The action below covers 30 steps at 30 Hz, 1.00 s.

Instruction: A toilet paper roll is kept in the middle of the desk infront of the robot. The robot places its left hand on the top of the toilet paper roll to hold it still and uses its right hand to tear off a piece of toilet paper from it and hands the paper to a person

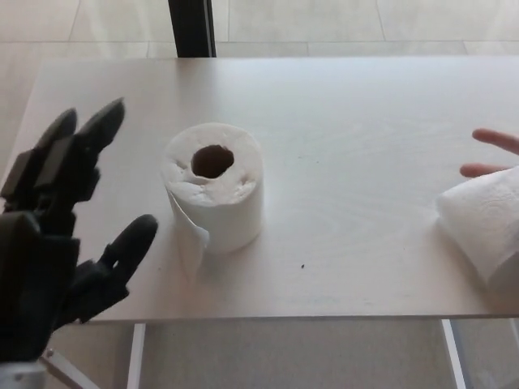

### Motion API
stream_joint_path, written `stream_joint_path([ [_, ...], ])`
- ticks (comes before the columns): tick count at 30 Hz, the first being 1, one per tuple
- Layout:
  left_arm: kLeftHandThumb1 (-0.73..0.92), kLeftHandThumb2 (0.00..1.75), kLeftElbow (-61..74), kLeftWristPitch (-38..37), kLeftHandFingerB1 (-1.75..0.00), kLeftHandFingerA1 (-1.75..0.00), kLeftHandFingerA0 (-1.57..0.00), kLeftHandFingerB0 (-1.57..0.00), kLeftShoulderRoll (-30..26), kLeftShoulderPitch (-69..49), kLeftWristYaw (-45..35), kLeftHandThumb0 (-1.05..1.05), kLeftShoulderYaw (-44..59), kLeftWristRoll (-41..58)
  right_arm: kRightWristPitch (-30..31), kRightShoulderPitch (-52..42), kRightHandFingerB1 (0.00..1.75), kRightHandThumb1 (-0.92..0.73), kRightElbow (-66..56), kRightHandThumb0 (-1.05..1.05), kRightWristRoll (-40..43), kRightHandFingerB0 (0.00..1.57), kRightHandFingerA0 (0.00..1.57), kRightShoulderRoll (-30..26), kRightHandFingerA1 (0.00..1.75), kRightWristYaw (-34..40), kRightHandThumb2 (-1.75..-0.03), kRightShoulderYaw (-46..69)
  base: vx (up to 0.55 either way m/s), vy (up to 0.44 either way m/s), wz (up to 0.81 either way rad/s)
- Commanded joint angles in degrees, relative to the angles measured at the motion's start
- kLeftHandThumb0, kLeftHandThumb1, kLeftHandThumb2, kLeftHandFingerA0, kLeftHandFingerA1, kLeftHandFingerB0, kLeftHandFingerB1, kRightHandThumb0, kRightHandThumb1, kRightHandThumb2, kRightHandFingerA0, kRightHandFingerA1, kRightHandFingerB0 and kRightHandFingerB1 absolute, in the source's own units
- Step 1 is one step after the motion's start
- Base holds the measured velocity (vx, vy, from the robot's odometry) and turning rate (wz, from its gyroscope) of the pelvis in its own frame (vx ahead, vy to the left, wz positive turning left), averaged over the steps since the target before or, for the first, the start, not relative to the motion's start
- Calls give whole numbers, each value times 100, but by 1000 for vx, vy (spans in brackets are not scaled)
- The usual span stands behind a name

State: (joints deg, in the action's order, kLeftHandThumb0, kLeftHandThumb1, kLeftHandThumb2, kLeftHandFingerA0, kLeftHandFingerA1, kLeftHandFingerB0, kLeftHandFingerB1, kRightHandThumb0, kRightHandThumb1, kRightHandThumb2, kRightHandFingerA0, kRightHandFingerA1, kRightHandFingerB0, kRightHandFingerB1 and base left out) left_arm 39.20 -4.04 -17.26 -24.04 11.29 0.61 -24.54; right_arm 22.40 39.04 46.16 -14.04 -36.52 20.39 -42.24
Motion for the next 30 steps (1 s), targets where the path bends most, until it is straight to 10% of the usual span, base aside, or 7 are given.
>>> stream_joint_path([
  [1, 83, 67, 2080, -3131, -36, -31, 0, -3, 585, -2566, 53, -50, 2734, 3130, -452, 288, 59, -56, 758, -35, -1628, 66, 81, -462, 137, -45, -59, -670, 0, 0, 0],
  [2, 83, 69, 2080, -3119, -34, -31, 0, -2, 639, -2557, 33, -49, 2814, 3130, -326, 292, 46, -57, 796, -44, -1673, 60, 71, -402, 120, -59, -59, -728, 0, 0, 0],
  [3, 76, 77, 2080, -3065, -32, -22, -2, -5, 680, -2584, -12, -44, 2858, 3162, -158, 325, 31, -61, 847, -60, -1836, 26, 19, -369, 63, -231, -59, -920, 0, 0, 0],
  [5, 76, 75, 2079, -2952, -30, -19, -3, -7, 739, -2718, -134, -44, 2936, 3285, -138, 301, 32, -43, 800, -73, -1732, 8, 0, -326, 0, -457, -73, -904, 0, 0, 0],
  [9, 82, 65, 1897, -2980, -32, -33, 0, -6, 760, -2700, -213, -44, 3083, 3261, 46, 228, 0, -55, 453, -95, -1541, 0, 0, -384, 12, -790, -85, -734, 0, 0, 0],
  [30, 84, 67, 1469, -2972, -36, -35, -3, -14, 1056, -2621, -575, -47, 3093, 3395, 160, -201, 0, -53, -333, -91, -1563, 0, 0, -1067, 23, -950, -86, -68, 0, 0, 0],
])
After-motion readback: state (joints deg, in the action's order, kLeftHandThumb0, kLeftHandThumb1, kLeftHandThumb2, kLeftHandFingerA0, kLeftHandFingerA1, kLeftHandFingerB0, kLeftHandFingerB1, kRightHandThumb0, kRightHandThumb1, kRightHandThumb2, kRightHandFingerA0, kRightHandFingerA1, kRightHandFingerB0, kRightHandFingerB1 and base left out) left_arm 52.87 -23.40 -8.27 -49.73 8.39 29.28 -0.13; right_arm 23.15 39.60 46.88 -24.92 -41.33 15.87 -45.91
